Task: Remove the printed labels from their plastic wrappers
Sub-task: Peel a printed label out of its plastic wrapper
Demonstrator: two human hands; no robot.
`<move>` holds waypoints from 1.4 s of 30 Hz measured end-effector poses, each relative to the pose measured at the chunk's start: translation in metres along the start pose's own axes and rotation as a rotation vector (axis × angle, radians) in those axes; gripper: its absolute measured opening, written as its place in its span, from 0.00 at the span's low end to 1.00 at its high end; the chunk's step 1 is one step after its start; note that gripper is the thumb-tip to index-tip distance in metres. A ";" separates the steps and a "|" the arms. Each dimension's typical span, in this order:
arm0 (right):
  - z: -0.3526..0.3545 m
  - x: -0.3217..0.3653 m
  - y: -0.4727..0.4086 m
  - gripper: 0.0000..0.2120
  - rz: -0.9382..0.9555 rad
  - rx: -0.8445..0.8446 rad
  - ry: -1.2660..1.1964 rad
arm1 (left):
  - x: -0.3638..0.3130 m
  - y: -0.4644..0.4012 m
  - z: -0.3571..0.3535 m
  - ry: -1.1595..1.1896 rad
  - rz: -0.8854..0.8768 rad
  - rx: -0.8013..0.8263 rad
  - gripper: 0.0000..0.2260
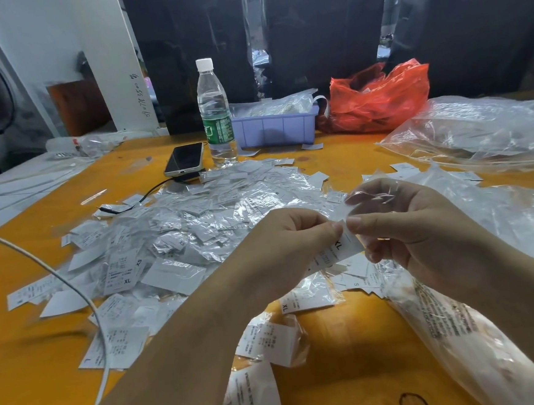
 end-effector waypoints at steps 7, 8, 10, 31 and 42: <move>-0.001 0.000 0.000 0.17 -0.019 0.021 0.030 | -0.001 0.001 0.001 0.006 -0.012 -0.020 0.12; -0.001 0.000 0.001 0.17 -0.023 0.023 0.034 | -0.001 0.001 0.001 0.007 -0.019 -0.021 0.12; 0.000 0.000 0.001 0.18 -0.025 0.021 0.044 | -0.001 0.000 0.001 0.015 -0.029 -0.031 0.12; 0.003 0.002 0.001 0.16 0.016 -0.164 0.006 | 0.001 -0.003 0.004 0.176 -0.017 -0.053 0.05; -0.002 0.002 0.003 0.18 0.014 -0.131 0.037 | 0.002 -0.004 0.004 0.180 -0.029 -0.047 0.05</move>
Point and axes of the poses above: each hand's wrist, its own y-axis away from the middle knuckle, its own z-axis out of the back of the hand, x = y × z, the point moved 2 cm from there along -y, towards the middle knuckle, and after that the axes turned 10 degrees about y, right-handed, at the moved point
